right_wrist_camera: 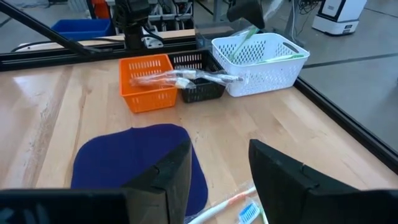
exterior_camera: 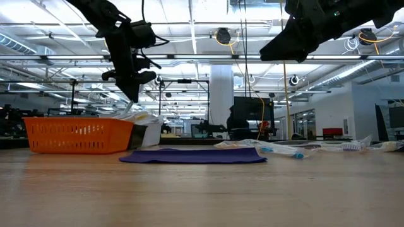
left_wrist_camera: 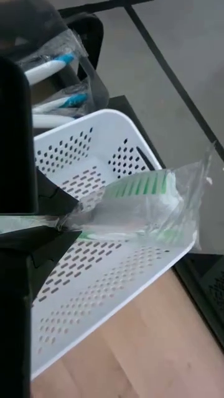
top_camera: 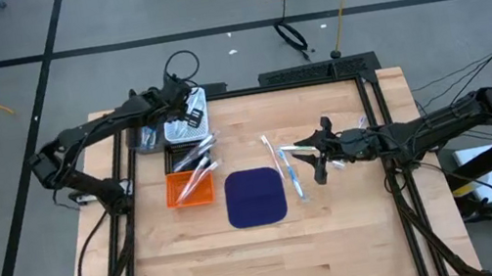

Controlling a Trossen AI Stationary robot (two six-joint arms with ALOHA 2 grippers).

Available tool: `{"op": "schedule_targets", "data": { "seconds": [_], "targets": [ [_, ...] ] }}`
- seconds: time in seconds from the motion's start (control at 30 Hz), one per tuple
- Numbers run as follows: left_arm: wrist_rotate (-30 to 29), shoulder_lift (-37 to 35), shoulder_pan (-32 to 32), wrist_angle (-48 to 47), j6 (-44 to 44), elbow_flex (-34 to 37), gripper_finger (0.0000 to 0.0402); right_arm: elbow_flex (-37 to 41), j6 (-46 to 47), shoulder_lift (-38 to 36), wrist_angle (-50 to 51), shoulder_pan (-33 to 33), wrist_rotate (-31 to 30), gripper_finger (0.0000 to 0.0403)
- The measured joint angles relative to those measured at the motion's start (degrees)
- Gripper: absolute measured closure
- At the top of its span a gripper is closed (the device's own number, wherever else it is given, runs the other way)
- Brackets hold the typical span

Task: Pick & Place Toothbrushes
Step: Put the green toothbrush into the white bin, then put the violet toothbrush into the black bin

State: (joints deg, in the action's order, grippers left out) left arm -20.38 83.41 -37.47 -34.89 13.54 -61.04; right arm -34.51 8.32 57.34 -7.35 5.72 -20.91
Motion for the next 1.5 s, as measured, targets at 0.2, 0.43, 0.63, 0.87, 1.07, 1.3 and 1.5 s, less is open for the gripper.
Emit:
{"op": "schedule_targets", "data": {
  "seconds": [0.2,0.43,0.63,0.87,1.07,1.3,1.5],
  "targets": [
    [-0.05,0.37,0.00,-0.01,-0.08,0.00,0.0353,2.11,-0.02,0.02,-3.10,0.00,0.02,0.0252],
    [-0.63,0.37,0.50,0.04,-0.11,0.00,0.0284,2.17,-0.04,0.02,-4.85,0.02,0.02,0.0252],
    [-0.61,0.37,0.92,1.16,-0.22,0.00,0.0213,2.17,-0.04,0.02,-4.79,0.00,0.02,0.0252],
    [-0.60,0.26,1.93,2.13,1.87,0.00,0.0178,2.17,-0.04,0.02,-4.35,0.02,0.02,0.0252],
    [2.10,0.07,5.81,4.87,-2.56,0.00,0.0187,2.17,-0.04,0.02,-4.37,0.00,0.02,0.0252],
    [11.12,-0.72,11.98,14.49,-6.23,-0.01,0.0200,2.17,-0.04,0.02,-4.35,0.00,0.02,0.0252],
    [21.33,-0.96,17.39,21.35,-8.98,-0.02,0.0202,2.17,0.06,0.02,-2.79,0.02,0.02,0.0252]
  ]
}}
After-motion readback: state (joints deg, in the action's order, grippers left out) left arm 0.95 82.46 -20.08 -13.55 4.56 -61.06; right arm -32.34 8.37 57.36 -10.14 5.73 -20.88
